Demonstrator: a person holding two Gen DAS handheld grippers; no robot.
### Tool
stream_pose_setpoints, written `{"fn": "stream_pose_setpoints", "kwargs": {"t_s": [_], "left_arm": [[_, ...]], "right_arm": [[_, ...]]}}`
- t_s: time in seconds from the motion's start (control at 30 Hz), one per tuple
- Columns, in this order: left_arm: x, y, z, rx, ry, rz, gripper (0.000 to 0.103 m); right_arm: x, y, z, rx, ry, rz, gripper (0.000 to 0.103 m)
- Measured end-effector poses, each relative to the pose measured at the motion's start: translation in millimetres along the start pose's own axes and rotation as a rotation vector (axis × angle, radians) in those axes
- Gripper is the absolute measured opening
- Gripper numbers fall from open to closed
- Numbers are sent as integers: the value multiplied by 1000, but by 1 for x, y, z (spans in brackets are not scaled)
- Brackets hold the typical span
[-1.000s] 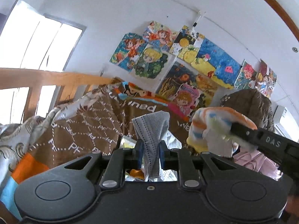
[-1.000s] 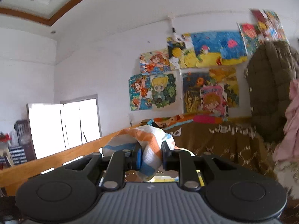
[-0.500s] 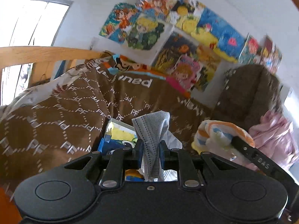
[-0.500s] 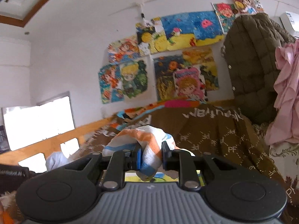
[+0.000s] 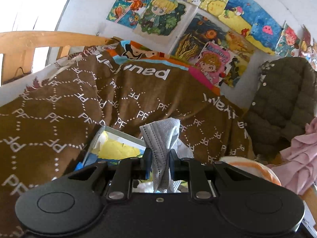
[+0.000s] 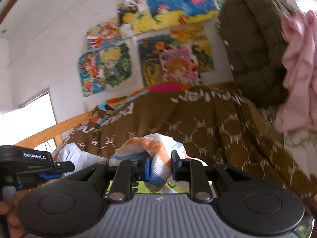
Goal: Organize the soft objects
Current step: 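Carry the grey mask and striped towel over the grey tray, then open both tools to drop the mask and towel into the tray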
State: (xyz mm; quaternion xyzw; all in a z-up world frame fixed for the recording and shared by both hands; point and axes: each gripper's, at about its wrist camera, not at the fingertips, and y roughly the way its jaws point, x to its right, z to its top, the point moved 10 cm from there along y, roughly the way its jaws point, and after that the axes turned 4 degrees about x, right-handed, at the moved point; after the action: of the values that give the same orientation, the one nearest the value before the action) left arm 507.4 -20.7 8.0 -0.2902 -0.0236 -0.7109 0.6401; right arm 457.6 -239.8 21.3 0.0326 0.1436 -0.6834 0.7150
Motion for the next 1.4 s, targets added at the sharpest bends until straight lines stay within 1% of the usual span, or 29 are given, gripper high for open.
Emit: {"fn": "stream_pose_setpoints", "kwargs": {"t_s": [0.13, 0.33, 0.4, 0.47, 0.6, 0.8, 0.93, 1.07, 1.13, 1.17, 1.2, 1.23, 1.27, 1.33, 1.4], "left_arm": [[4, 28, -8, -16, -20, 13, 19], [12, 53, -25, -49, -44, 10, 19], [16, 59, -31, -66, -27, 10, 19], [18, 65, -40, -101, 0, 22, 19], [13, 70, -52, -138, 14, 55, 19], [10, 66, -56, -148, 15, 78, 19], [11, 65, -56, -155, 32, 92, 22], [10, 65, -57, -171, 21, 104, 26], [11, 64, -56, -169, 23, 107, 33], [11, 63, -56, -167, 25, 108, 34], [11, 61, -56, -168, 26, 108, 35], [12, 60, -56, -169, 28, 107, 38], [12, 58, -56, -172, 31, 110, 40], [13, 53, -54, -174, 36, 117, 42], [13, 46, -51, -179, 32, 127, 44]], "right_arm": [[22, 13, -10, -36, 72, -11, 23], [28, 28, -19, -62, 93, 6, 23], [26, 34, -27, -91, 94, 5, 23], [25, 39, -38, -132, 93, -1, 23], [25, 43, -55, -196, 92, -17, 24], [24, 42, -59, -231, 116, -12, 29], [27, 43, -57, -236, 127, -16, 34], [29, 43, -54, -237, 144, -22, 39], [28, 42, -53, -235, 144, -17, 42], [27, 41, -52, -233, 143, -16, 42], [27, 40, -51, -231, 142, -13, 46], [26, 38, -49, -230, 142, -12, 52], [26, 37, -48, -229, 142, -13, 55], [23, 31, -44, -220, 127, -11, 65], [20, 23, -36, -202, 108, -10, 70]]}}
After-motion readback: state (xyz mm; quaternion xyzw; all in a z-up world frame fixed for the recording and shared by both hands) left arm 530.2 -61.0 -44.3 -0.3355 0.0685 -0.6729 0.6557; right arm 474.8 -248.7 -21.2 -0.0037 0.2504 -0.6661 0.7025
